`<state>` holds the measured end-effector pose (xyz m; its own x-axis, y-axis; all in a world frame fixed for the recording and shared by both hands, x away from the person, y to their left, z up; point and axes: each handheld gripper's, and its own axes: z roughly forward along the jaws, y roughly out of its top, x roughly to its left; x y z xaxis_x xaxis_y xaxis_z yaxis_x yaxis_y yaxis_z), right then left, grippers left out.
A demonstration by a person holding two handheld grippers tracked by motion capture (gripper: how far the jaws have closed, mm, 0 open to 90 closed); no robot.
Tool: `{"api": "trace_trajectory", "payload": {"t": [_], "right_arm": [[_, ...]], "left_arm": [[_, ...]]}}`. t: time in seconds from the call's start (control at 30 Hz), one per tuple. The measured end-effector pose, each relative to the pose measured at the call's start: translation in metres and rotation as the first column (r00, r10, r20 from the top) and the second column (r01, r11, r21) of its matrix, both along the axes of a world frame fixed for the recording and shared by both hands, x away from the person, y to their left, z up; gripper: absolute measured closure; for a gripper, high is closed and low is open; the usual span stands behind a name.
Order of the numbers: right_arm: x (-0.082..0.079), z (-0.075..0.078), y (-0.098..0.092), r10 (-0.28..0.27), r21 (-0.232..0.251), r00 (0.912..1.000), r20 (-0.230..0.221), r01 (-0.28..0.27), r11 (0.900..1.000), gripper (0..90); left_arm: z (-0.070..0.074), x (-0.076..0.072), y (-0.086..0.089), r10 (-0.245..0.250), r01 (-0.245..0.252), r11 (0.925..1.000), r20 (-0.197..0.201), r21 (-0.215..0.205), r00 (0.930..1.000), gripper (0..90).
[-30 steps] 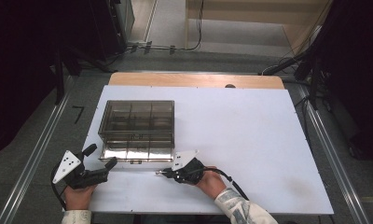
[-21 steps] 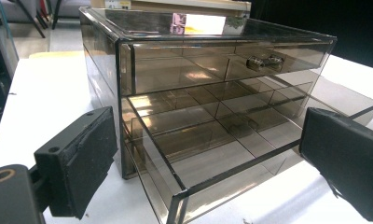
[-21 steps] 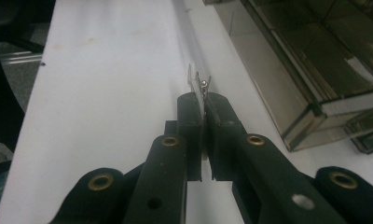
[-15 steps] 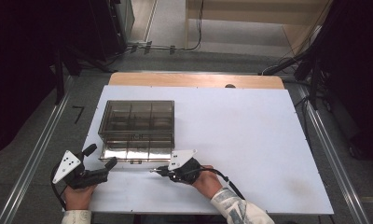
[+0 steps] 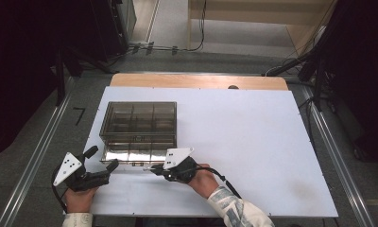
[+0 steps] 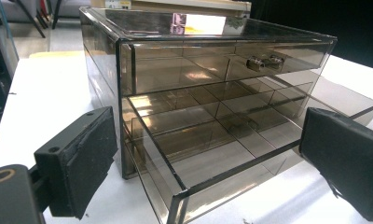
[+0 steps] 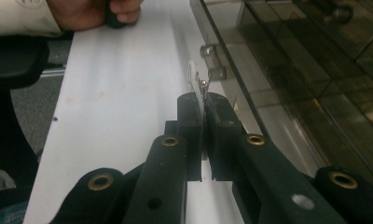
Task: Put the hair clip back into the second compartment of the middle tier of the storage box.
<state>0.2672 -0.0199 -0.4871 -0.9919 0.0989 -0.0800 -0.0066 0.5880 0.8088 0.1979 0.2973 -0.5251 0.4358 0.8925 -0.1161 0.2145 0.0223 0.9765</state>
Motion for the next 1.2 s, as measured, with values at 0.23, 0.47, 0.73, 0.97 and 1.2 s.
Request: {"api": "trace_trajectory", "payload": {"t": [0.23, 0.47, 0.73, 0.97, 1.2], "right_arm": [[0.004, 0.01, 0.009, -0.005, 0.027, 0.9999, 0.011, 0.004, 1.0, 83.4], [0.01, 0.012, 0.015, -0.014, 0.036, 0.9999, 0.01, 0.014, 0.999, 83.4], [0.018, 0.016, 0.021, -0.037, 0.042, 0.9993, 0.006, 0.037, 0.998, 83.4], [0.028, 0.019, 0.032, -0.069, 0.021, 0.9976, 0.005, 0.069, 0.997, 83.5], [0.035, 0.018, 0.041, -0.084, -0.011, 0.9964, -0.009, 0.084, 0.996, 83.4]], "left_arm": [[0.0, 0.0, 0.0, 0.0, 0.0, 1.0, 0.0, -0.001, 1.0, 4.6], [0.0, 0.0, 0.0, 0.0, 0.0, 1.0, -0.001, -0.003, 1.0, 4.6], [0.0, 0.0, 0.0, 0.0, 0.0, 1.0, -0.001, -0.003, 1.0, 4.6], [0.0, 0.0, 0.0, 0.001, -0.001, 1.0, -0.001, -0.004, 1.0, 4.6], [0.0, 0.0, 0.0, 0.001, -0.001, 1.0, -0.002, -0.004, 1.0, 4.6]]}}
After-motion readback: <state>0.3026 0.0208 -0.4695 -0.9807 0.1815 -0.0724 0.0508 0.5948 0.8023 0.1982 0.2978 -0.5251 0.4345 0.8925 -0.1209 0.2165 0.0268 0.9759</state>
